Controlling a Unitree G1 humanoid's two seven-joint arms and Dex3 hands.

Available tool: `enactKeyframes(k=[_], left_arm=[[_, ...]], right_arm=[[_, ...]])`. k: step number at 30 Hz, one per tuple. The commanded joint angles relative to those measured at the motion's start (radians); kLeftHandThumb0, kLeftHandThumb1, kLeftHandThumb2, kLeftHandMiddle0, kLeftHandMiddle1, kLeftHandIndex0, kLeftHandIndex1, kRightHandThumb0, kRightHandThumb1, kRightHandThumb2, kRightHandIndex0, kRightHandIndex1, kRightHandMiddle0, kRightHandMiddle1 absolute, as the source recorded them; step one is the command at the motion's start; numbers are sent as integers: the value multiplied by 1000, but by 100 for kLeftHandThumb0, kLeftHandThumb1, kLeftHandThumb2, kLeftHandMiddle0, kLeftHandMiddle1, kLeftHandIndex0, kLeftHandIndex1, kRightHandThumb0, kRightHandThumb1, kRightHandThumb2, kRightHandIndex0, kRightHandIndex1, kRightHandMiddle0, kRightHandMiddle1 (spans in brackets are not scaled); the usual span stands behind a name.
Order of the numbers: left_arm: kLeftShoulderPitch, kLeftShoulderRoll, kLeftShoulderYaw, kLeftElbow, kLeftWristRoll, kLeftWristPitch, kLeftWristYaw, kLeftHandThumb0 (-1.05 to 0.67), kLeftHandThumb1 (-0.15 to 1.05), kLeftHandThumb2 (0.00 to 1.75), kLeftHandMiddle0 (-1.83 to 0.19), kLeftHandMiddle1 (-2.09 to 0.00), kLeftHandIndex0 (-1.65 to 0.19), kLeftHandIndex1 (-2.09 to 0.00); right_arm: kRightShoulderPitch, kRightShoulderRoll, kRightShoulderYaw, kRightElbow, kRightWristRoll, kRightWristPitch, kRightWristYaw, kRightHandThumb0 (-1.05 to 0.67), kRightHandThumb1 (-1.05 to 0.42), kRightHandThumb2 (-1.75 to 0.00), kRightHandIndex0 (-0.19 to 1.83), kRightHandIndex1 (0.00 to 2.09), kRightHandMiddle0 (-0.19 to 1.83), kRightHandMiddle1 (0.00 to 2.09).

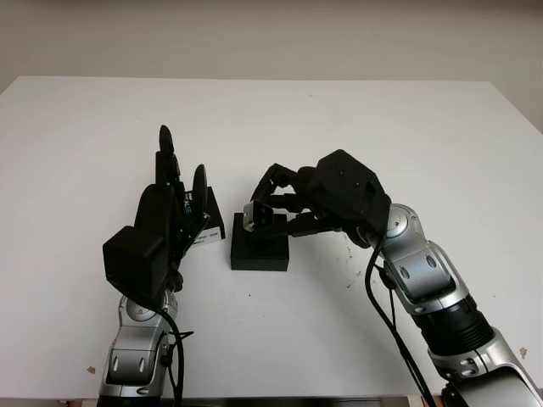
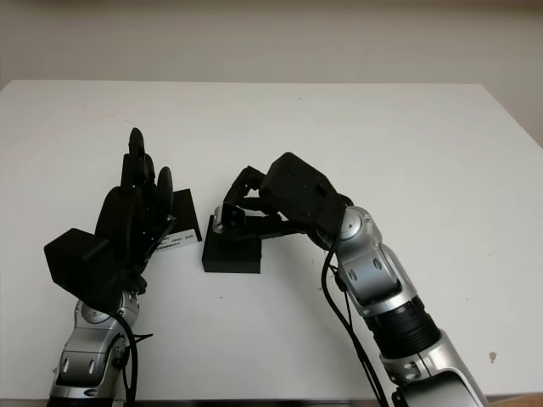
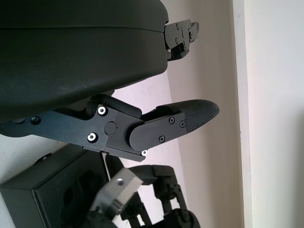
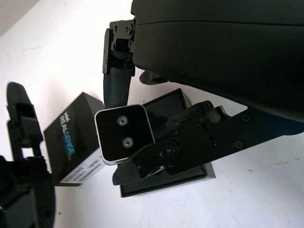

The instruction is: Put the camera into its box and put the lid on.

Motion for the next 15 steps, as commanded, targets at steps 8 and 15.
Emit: enactKeyframes(k=[8,15], left_arm=[[6,5,2,-27,0,-2,-2,-58,105,64,19,-3,19,-2],[8,0,-3,-27,5,-2,3,-57,105,64,19,-5,19,-2]], right_arm=[[4,-9,16,4,-31,3,8,-37,-105,-7,30,9,8,191],[16,-24,25,11,-51,-10,18,-38,-105,-8,28,7,6,197]])
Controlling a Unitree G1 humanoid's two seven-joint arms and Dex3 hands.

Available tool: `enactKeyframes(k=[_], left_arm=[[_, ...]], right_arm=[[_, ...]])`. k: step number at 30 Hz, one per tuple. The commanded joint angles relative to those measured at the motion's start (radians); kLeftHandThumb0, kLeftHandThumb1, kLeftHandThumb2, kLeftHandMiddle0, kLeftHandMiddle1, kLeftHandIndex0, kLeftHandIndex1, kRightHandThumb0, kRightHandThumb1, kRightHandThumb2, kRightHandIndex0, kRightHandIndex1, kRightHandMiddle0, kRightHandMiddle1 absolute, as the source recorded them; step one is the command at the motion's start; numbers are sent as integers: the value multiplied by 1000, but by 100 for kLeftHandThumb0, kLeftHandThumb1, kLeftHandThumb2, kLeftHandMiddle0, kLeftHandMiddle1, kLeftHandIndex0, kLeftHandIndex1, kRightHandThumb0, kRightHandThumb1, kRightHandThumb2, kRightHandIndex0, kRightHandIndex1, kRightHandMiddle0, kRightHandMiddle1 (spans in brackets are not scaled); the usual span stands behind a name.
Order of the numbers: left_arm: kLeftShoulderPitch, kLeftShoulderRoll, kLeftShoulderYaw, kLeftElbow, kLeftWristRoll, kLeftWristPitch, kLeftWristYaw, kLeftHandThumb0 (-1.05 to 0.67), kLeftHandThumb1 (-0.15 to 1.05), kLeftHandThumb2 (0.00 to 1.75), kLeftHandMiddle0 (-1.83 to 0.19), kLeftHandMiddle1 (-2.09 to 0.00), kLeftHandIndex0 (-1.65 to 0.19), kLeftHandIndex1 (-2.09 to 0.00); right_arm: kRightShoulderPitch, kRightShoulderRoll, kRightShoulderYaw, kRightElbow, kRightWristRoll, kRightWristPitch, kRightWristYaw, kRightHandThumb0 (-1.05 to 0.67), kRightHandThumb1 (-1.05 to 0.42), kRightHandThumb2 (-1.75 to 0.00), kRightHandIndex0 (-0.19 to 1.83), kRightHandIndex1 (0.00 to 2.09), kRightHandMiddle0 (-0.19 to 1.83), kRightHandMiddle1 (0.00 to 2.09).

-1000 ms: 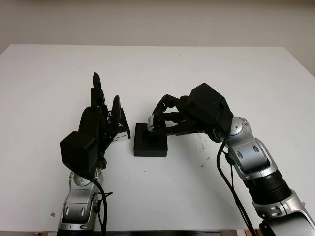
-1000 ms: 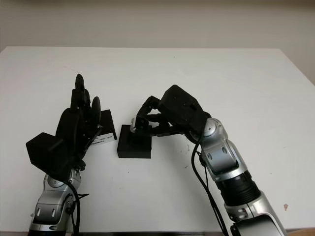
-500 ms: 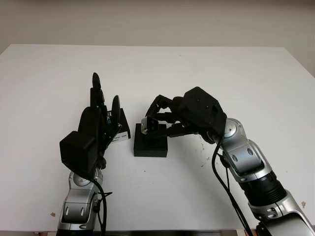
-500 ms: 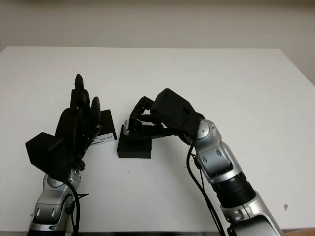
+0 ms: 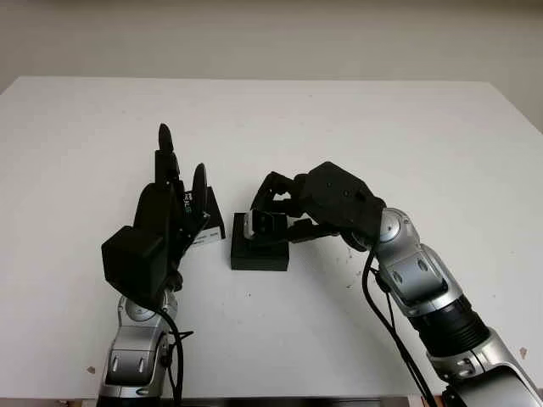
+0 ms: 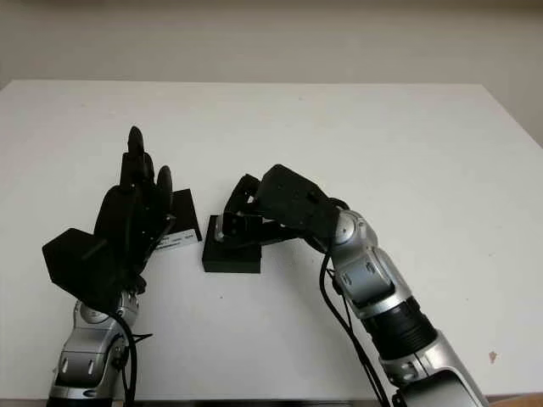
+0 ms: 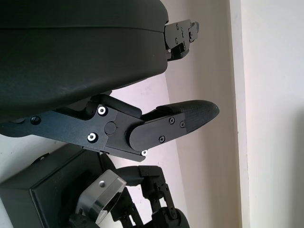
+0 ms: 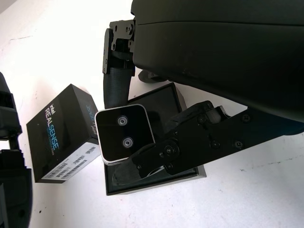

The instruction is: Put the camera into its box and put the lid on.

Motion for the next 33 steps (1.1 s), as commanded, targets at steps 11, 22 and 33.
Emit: enactKeyframes(k=[11,22,33], left_arm=[[13,0,0,-33,-7,5,-3,-58,105,66,19,-4,19,-3],[38,-4,3,-90,-23,43,-2,-60,105,65,19,-2,19,-1],[40,-3,-2,-87,-23,37,-7,-59,105,64,19,-2,19,0]], right_arm=[[60,-17,-11,-65,-23,39,-4,-37,-105,-9,27,7,6,200],[109,-29,-9,-57,-56,-29,-44,-33,-105,-8,29,7,9,190],[92,-22,-26,39,-73,-124,-87,-36,-105,-9,30,8,8,198]])
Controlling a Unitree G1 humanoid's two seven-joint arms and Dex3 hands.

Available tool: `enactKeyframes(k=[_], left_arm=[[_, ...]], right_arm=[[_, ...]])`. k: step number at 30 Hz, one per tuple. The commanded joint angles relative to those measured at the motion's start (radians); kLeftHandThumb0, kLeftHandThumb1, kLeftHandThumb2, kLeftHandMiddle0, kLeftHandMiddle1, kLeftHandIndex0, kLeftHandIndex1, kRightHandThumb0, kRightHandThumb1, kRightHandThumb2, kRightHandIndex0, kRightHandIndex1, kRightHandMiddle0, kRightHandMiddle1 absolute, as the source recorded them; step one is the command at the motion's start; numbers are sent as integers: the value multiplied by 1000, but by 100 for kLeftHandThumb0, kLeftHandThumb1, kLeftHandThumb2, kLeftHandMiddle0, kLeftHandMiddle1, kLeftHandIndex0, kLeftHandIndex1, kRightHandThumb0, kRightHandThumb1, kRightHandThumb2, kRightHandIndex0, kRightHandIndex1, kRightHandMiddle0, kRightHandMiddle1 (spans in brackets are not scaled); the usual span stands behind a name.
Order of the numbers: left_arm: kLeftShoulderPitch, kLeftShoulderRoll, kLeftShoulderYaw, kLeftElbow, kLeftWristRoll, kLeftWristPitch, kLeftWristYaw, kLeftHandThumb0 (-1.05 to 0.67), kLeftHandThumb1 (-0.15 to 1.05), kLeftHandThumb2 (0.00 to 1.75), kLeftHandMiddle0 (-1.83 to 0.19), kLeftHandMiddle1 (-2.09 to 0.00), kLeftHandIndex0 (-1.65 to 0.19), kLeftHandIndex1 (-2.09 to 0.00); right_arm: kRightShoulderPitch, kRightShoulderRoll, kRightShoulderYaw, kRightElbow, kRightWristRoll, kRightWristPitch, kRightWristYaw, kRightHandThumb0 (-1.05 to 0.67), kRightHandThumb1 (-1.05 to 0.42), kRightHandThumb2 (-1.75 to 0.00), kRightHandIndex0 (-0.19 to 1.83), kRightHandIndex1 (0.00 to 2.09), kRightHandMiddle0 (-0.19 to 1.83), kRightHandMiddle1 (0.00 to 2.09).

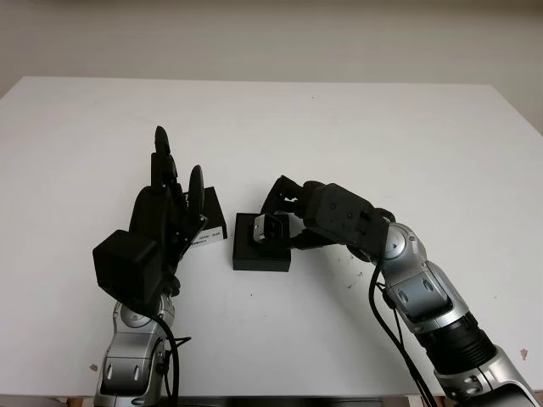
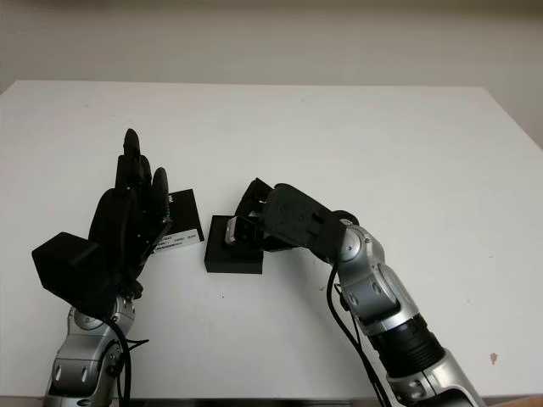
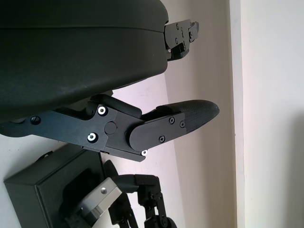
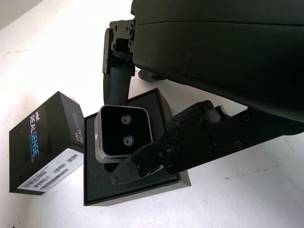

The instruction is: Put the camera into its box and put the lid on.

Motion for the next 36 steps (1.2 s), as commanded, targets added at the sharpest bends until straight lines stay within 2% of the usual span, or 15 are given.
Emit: enactKeyframes(k=[1,21,22,25,26,29,31,36], left_arm=[[4,-2,-2,-20,0,-3,-1,-59,105,64,19,-2,19,-1],[1,-2,-8,-19,10,0,-1,-59,105,65,19,-3,19,-1],[1,-2,-9,-19,12,-2,1,-59,105,65,19,-3,19,-1],[-1,-3,-10,-15,18,-3,5,-59,105,65,19,-3,19,-2],[-1,-4,-11,-14,18,-1,5,-59,105,65,19,-4,19,-2],[0,-10,-11,-16,17,1,7,-59,105,65,19,-4,19,-3],[2,-13,-13,-21,21,5,10,-59,105,64,19,-4,19,-3],[3,-16,-15,-17,24,1,14,-58,105,64,19,-5,18,-4]], right_arm=[[7,-9,-13,36,-8,-5,-8,-35,-105,-9,30,8,8,197],[-8,-17,-9,60,-43,-28,15,-36,-105,-8,31,7,10,190],[-7,-14,-13,58,-39,-21,18,-37,-104,-7,30,7,11,183],[-21,-31,3,59,-45,-11,67,-46,-102,-5,15,2,-3,140],[-25,-41,10,60,-50,-23,81,-52,-101,-5,6,2,-9,110],[-28,-56,17,58,-58,-61,101,-62,-97,-5,-10,2,-7,52],[-26,-59,12,59,-56,-81,107,-63,-95,-5,-14,3,-4,34],[-25,-62,-3,64,-43,-116,119,-65,-92,-5,-19,1,-10,17]])
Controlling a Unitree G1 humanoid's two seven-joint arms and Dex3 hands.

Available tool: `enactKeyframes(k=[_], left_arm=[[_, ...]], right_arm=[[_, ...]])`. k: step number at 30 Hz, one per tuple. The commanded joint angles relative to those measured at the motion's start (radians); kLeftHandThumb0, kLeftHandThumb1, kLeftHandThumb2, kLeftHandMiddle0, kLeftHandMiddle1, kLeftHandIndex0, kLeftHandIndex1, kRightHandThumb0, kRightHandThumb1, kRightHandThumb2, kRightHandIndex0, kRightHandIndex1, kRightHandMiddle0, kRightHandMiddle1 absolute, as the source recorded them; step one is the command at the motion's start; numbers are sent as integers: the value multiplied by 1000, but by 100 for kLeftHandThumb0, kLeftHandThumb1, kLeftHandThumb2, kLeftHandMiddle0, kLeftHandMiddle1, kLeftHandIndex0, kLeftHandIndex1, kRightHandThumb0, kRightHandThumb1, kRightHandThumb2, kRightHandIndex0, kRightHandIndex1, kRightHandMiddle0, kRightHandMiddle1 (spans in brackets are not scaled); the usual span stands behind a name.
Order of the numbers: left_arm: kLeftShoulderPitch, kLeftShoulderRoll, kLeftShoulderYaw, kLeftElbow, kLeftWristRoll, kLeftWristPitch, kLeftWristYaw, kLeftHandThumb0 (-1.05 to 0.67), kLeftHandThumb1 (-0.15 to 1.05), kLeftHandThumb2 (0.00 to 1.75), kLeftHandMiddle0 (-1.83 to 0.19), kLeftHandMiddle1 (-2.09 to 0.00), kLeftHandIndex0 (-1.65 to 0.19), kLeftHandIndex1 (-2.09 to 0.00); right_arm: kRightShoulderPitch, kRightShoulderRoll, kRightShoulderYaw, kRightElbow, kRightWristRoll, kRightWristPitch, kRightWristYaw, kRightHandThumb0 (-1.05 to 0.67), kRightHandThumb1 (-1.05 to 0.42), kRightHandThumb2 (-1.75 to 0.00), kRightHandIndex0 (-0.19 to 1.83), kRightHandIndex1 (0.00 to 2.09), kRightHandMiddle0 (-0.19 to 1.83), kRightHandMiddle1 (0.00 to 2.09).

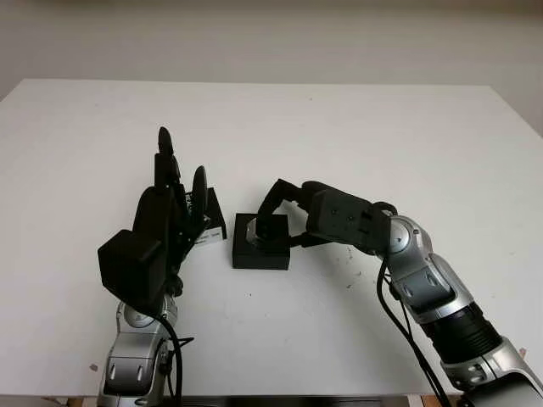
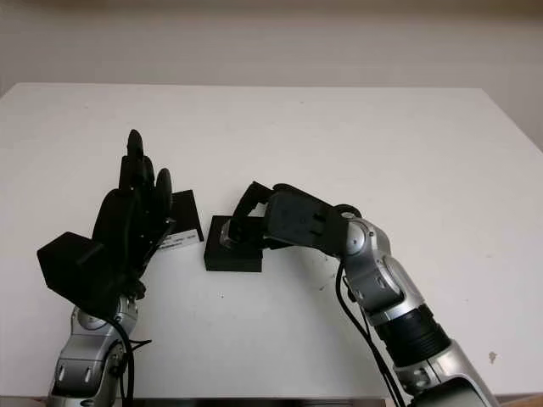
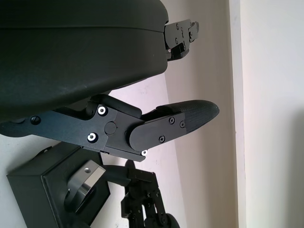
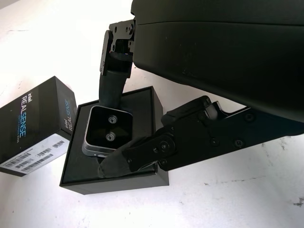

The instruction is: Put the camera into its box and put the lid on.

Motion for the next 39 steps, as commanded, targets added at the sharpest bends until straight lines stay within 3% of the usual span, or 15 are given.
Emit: enactKeyframes(k=[1,9,15,19,23,26,29,39], left_arm=[[4,-3,-5,-15,0,-9,1,-58,105,64,19,-5,18,-4],[5,-11,-8,-15,3,-8,8,-56,105,65,18,-5,18,-4],[7,-8,-8,-15,6,-7,8,-58,105,65,18,-5,18,-4],[6,-8,-4,-15,4,-9,8,-58,105,64,19,-5,19,-5],[9,-7,-4,-21,3,-4,7,-58,105,65,19,-5,19,-5],[12,-4,-3,-25,2,-3,5,-58,105,65,19,-5,19,-5],[12,1,2,-26,-4,-4,-2,-59,105,64,19,-5,19,-5],[6,12,14,-30,-21,8,-18,-58,105,64,19,-5,19,-5]], right_arm=[[11,-15,-8,17,4,-10,6,-65,-92,-5,-19,0,-10,16],[-6,-21,-34,60,14,-120,-19,-72,-93,-6,-19,0,-14,9],[-25,-25,-89,94,38,-349,-103,-68,-102,-8,-18,2,-14,7],[-40,8,-162,100,101,-412,-161,-66,-101,-7,-9,7,-8,10],[-18,22,-192,71,97,-435,-234,-61,-97,-5,14,20,8,22],[29,23,-200,18,88,-442,-263,-58,-92,-5,14,35,-6,62],[97,25,-206,-69,93,-398,-263,-58,-88,-4,14,41,-8,75],[275,50,-144,-232,-82,-323,-354,-66,-90,-6,9,36,3,74]])
